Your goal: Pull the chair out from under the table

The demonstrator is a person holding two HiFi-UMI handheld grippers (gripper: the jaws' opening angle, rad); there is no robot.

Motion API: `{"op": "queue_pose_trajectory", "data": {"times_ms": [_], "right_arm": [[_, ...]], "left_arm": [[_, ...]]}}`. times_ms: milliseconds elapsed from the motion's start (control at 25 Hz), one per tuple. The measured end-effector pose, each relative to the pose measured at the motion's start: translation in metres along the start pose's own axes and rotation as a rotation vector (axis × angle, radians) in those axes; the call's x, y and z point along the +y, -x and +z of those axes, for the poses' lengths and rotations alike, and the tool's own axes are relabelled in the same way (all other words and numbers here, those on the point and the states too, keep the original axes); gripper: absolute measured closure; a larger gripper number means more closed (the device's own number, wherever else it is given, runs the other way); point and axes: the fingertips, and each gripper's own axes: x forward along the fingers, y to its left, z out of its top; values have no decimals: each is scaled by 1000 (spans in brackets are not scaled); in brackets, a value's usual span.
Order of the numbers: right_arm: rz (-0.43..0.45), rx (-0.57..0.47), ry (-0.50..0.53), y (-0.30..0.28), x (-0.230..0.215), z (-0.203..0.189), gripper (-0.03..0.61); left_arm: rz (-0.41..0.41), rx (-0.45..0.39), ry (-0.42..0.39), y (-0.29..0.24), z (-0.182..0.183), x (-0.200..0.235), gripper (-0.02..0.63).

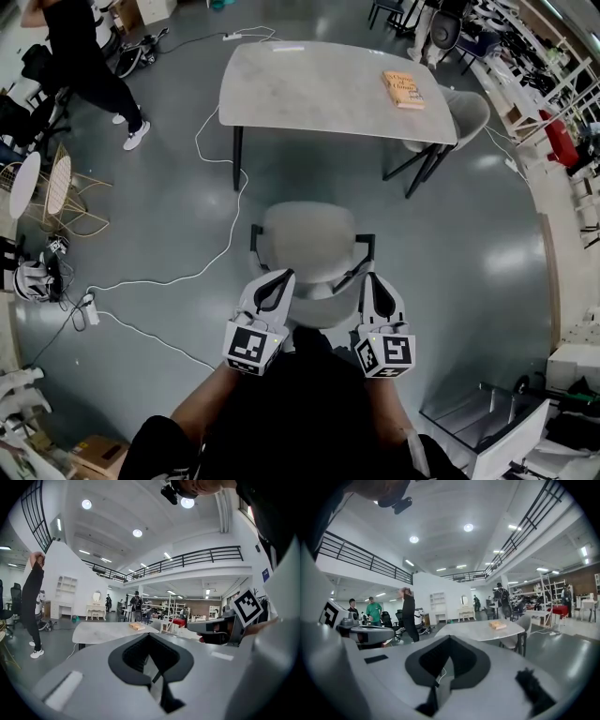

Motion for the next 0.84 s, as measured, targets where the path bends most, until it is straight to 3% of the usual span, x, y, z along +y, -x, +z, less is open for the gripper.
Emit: {"op": "queue_pose_trajectory", "data": {"times_ms": [840], "right_arm": [[28, -16, 17, -4, 5, 8, 563]], "left_arm": [[7, -41, -19, 3, 10, 3, 606]]}}
